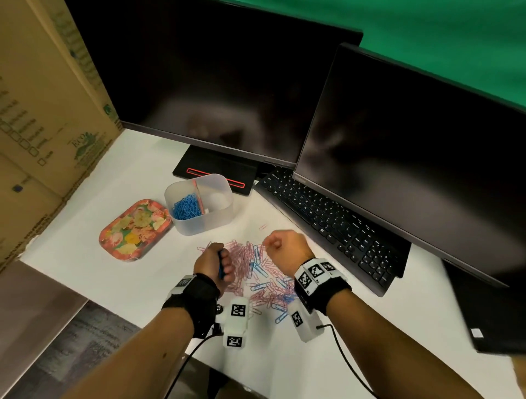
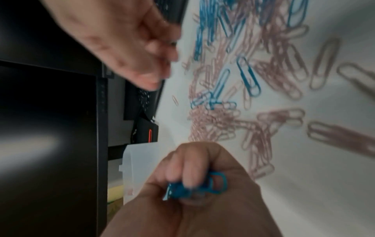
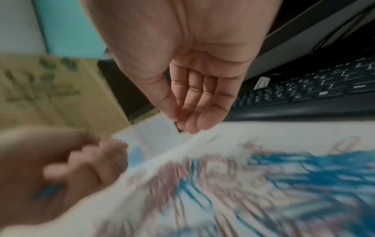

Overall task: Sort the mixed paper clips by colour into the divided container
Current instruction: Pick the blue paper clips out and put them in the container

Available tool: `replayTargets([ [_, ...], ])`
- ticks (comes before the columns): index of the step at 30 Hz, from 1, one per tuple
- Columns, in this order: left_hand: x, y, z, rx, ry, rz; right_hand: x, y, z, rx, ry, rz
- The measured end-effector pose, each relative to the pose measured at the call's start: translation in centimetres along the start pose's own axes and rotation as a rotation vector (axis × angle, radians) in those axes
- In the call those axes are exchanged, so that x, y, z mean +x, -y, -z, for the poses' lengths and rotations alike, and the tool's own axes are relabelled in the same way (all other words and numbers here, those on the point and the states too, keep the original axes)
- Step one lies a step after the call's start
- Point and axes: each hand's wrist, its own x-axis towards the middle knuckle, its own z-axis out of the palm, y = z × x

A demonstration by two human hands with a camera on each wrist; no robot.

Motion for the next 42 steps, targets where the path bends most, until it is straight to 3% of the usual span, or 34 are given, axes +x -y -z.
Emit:
replayTargets([
  [5, 0.4, -0.6, 1.2, 0.312, -0.110, -0.095, -0.5, -1.2, -3.7, -0.370, 0.154, -0.024],
  [9, 0.6, -0.6, 1.1, 1.017, -0.139, -0.396, -0.2, -1.3, -4.4, -0.512, 0.158, 0.008],
  [11, 0.7, -0.3, 1.0, 1.276, -0.115, -0.499, -0.2, -1.3, -4.5, -0.538, 0.163, 0.024],
  [17, 0.6, 0.9, -0.5, 1.586, 0.036, -0.592, -0.7, -2.0, -3.7, -0.347, 0.129, -0.072],
  [21, 0.9, 1.1, 0.1, 1.692, 0.056, -0.618, -0.5, -2.3, -3.0, -0.162, 0.092, -0.040],
  [25, 1.1, 0.1, 1.2, 1.726, -0.020, -0.620, 0.2, -2.0, -2.9, -0.031, 0.116, -0.007],
  [29, 1.2, -0.5, 0.8, 1.743, -0.085, -0.635, 0.9, -1.7, -3.6, 0.163, 0.100, -0.132],
  [38, 1.9, 1.5, -1.9, 1.866, -0.067, -0.536, 1.3, -1.6, -2.6, 0.823, 0.047, -0.439],
  [42, 2.1, 1.1, -2.2, 1.910, -0.096, -0.497, 1.1, -1.6, -2.5, 0.931, 0.043, -0.486],
])
